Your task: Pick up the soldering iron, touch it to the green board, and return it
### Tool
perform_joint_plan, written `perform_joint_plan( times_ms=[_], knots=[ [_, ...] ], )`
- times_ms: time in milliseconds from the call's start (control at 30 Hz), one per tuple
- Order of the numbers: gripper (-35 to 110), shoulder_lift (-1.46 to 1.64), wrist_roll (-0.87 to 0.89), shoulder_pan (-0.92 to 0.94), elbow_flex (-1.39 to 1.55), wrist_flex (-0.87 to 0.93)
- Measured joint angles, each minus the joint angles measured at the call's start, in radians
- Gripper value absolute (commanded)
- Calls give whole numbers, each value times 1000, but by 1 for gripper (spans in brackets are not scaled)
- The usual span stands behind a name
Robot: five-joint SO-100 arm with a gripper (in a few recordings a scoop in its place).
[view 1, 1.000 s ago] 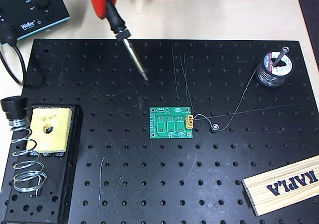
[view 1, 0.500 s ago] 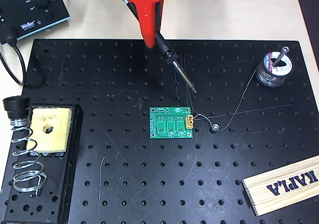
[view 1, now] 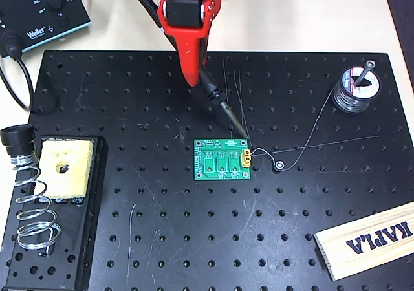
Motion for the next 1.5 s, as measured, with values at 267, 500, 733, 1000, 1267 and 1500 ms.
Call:
perform_joint_plan(
  times_ms=[267, 500, 733, 1000, 1267, 1500],
  knots=[
    [0, -91, -35, 28, -67, -26],
    [0, -138, -54, 37, -112, -26],
    [0, -190, -71, 37, -156, -26],
    [0, -242, -81, 49, -202, -26],
    [0, -261, -95, 55, -221, -26],
    [0, -261, -95, 55, -221, -26]
  ],
)
